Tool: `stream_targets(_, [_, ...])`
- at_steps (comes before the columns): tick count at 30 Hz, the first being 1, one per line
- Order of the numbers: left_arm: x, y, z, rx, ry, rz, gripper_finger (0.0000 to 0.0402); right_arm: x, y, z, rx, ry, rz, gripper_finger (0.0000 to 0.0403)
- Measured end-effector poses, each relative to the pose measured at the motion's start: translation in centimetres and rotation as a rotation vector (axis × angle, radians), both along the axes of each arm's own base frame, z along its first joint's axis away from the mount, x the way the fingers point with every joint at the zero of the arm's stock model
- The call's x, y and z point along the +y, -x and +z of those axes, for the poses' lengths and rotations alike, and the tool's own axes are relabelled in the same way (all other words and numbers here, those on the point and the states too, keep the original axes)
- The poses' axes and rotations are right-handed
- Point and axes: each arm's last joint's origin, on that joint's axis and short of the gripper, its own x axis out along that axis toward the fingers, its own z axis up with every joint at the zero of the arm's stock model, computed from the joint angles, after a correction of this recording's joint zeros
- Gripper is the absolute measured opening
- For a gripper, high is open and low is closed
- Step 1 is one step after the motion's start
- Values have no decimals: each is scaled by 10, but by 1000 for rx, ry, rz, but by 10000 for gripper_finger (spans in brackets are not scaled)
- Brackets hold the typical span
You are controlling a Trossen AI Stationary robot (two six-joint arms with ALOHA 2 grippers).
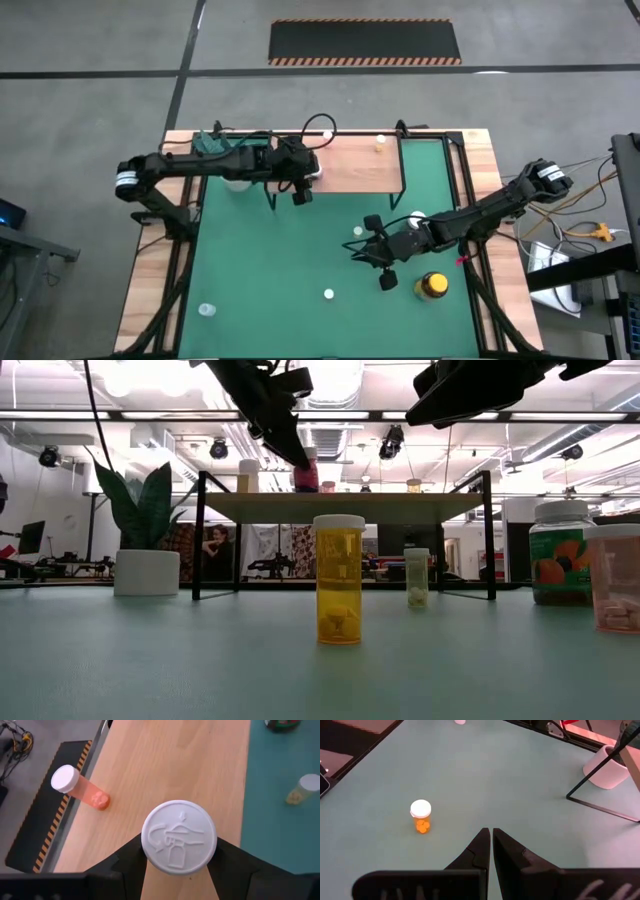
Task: Pick and place medicine bottles onto shelf by color
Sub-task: Put the pink and blue pill bottle on the shelf
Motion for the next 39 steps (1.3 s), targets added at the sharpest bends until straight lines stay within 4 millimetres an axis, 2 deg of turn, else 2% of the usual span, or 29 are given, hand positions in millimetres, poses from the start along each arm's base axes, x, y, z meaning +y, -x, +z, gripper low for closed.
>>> stream_targets(8, [1, 0, 0, -17, 32, 36, 177, 0, 0, 0, 0, 0, 0, 13])
stream_targets(17, [0, 1, 0, -9, 29, 31, 228, 0, 0, 0, 0, 0, 0, 13])
stream_targets(24, [-5, 15, 20, -66, 19, 20, 238, 0, 0, 0, 2, -9, -6, 13])
stream_targets(28, [-16, 29, 37, -126, 12, -5, 238, -1, 0, 3, -10, -4, -40, 13])
stream_targets(31, [-29, 38, 42, -160, 11, -44, 238, -4, -2, 13, -54, 6, -95, 13])
stream_targets(34, [-41, 40, 37, -167, 16, -82, 237, -11, -4, 24, -85, 6, -132, 13])
stream_targets(39, [-62, 38, 16, -163, 21, -148, 229, -32, -13, 38, -81, 13, -211, 9])
